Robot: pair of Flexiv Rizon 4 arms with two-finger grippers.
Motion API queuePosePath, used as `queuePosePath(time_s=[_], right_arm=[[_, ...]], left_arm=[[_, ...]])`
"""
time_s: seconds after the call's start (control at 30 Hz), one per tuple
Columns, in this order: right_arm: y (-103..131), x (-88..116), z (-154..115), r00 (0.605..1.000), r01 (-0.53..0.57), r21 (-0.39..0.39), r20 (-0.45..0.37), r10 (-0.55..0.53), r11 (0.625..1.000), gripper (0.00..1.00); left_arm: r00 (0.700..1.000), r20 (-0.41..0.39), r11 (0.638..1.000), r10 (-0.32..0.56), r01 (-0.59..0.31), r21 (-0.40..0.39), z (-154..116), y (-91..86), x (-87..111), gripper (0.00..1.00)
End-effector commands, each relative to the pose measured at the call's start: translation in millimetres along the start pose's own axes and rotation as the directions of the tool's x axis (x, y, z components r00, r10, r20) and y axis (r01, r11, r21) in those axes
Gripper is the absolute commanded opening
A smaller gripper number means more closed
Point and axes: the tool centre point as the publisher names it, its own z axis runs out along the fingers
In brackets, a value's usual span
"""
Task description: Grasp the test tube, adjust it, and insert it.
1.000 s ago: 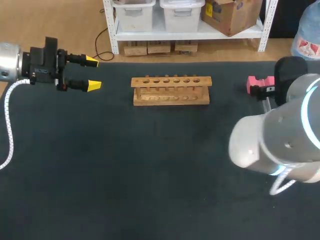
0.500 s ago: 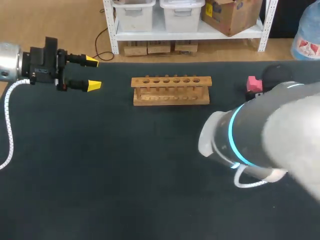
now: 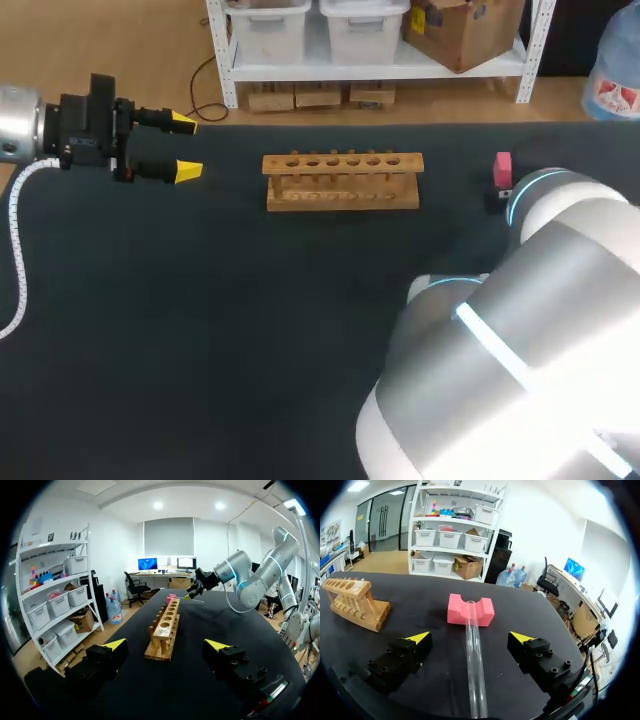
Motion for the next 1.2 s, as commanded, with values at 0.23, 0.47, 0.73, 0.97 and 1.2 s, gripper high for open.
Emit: queuePosePath(time_s=[0.23,0.47,0.73,0.97,1.2], right_arm=[[-9,4,0,0.999,-0.024,-0.129,-0.029,0.021,0.991,1.00],[-10,6,3,0.999,-0.026,-0.222,-0.049,0.016,0.975,1.00],[-12,13,12,0.998,-0.020,-0.275,-0.070,0.001,0.961,1.00],[-11,17,20,0.997,-0.020,-0.307,-0.083,-0.006,0.952,1.00],[-10,21,28,0.995,-0.007,-0.326,-0.093,-0.025,0.945,1.00]], left_arm=[[1.000,0.004,1.000,0.003,-0.003,0.001,0,0.9,1.7,1.00],[1.000,0.004,1.000,0.003,-0.003,0.001,0,0.9,1.7,1.00],[1.000,0.004,1.000,0.003,-0.003,0.001,0,0.9,1.7,1.00],[1.000,0.004,1.000,0.003,-0.003,0.001,0,0.9,1.7,1.00],[1.000,0.004,1.000,0.003,-0.003,0.001,0,0.9,1.7,1.00]])
